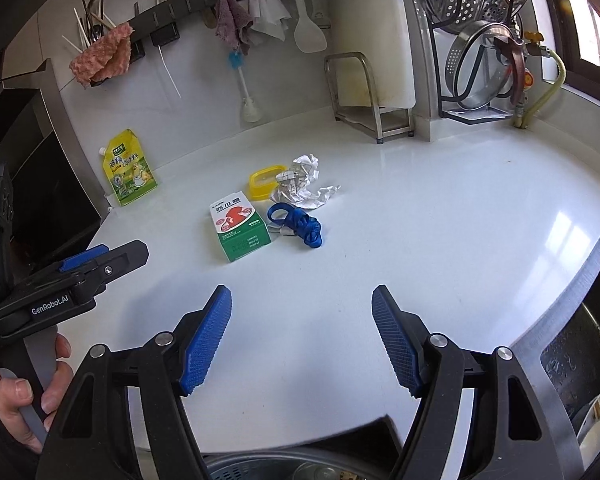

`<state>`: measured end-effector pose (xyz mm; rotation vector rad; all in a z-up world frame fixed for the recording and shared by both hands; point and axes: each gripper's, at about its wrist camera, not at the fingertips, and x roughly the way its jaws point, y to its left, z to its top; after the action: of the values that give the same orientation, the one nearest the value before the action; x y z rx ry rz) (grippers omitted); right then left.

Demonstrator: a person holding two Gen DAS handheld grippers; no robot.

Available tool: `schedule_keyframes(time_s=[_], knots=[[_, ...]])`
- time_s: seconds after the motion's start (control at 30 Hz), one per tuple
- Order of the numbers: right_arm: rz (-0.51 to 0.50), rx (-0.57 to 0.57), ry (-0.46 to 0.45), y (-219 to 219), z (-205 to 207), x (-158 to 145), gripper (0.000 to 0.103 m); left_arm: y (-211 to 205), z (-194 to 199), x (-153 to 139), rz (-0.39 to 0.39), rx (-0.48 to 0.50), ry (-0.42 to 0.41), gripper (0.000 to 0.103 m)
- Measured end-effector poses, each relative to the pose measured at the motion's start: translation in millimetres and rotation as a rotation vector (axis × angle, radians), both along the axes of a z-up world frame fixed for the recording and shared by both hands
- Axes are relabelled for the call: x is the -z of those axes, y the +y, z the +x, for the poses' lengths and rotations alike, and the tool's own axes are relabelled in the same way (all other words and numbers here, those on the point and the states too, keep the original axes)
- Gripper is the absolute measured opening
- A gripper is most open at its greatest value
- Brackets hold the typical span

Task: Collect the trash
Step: 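Move both tools back over the counter toward the carton and blue strap, then grasp the blue strap with the right tool while the left tool grasps the green carton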

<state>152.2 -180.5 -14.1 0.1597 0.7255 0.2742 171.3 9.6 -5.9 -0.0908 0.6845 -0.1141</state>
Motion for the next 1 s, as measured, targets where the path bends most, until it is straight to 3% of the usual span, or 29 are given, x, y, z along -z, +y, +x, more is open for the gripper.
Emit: schedule_keyframes(time_s=[0.53, 1.0], knots=[[-0.042, -0.064, 0.080, 19.4, 90.8, 18.9, 0.070, 13.0, 45.2, 12.8, 0.038, -0.064, 0.054, 0.093], [-0.124, -0.081, 0.132, 33.0, 127.9, 37.6, 0.069, 14.2, 55.8, 20.7, 0.022, -0.058, 0.091, 0.093]])
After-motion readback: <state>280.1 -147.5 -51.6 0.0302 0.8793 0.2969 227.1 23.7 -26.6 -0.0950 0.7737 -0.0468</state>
